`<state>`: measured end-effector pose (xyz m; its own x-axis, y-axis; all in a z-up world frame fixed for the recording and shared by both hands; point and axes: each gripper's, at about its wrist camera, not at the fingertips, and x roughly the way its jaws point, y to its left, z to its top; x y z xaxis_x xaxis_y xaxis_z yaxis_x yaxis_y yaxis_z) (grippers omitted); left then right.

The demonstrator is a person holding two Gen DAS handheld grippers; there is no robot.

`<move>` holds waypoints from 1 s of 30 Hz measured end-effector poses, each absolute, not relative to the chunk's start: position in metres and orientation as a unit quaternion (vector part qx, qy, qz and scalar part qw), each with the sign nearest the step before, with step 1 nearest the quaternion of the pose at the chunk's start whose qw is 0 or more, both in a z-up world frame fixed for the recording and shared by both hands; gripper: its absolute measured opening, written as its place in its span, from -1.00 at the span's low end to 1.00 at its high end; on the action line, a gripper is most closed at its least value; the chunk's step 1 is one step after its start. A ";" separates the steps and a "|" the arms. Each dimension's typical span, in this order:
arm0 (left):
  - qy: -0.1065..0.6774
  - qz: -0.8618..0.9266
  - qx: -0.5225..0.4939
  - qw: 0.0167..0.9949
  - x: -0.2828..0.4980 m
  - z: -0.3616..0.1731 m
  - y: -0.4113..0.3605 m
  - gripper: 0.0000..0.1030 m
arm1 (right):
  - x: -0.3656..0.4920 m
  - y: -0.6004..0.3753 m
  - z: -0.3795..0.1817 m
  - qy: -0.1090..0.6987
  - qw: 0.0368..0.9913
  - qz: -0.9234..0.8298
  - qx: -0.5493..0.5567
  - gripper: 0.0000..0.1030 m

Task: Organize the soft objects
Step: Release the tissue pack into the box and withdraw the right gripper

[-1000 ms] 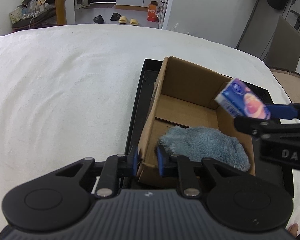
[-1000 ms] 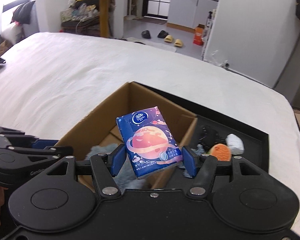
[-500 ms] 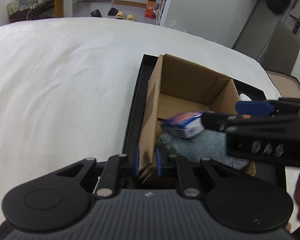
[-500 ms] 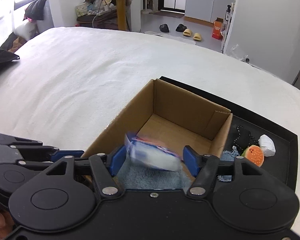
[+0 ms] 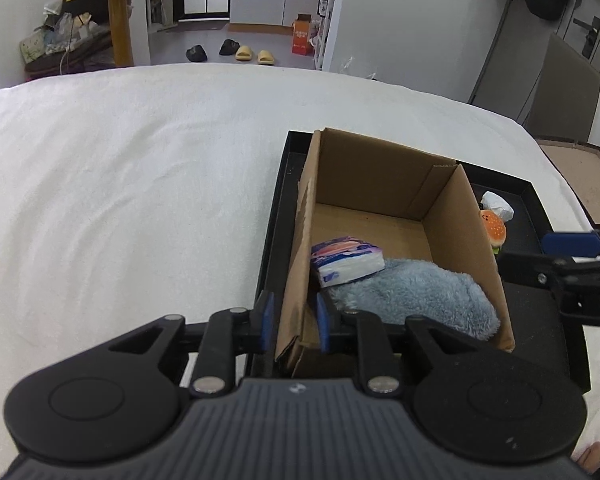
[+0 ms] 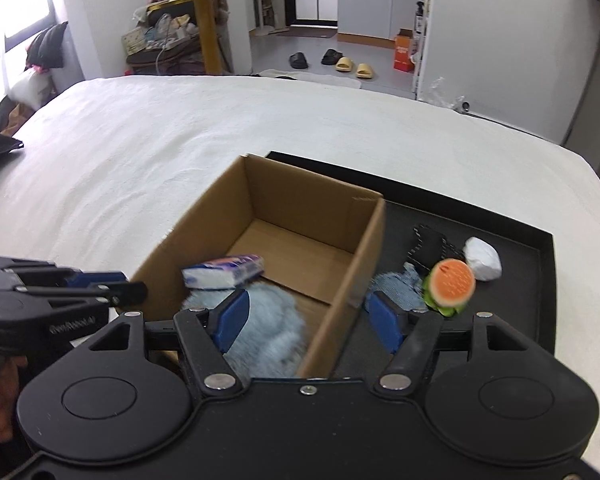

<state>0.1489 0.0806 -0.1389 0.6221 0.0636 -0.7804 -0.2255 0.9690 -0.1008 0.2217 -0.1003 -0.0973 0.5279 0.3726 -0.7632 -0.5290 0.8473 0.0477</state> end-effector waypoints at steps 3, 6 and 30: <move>0.428 0.089 -0.094 0.895 0.150 -0.139 0.079 -0.55 | 0.222 -0.111 -0.101 0.412 0.870 0.255 -0.091 0.28; 0.425 0.093 -0.079 0.897 0.149 -0.136 0.074 -0.50 | 0.223 -0.124 -0.105 0.412 0.874 0.245 -0.080 0.30; 0.442 0.120 -0.007 0.889 0.173 -0.139 0.049 -0.20 | 0.259 -0.171 -0.160 0.398 0.902 0.167 0.006 0.43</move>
<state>0.1725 0.0494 -0.1390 0.5809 0.2063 -0.7874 -0.2194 0.9712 0.0926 0.2590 -0.1711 -0.1604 0.6276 0.3070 -0.7155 -0.2967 0.9439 0.1448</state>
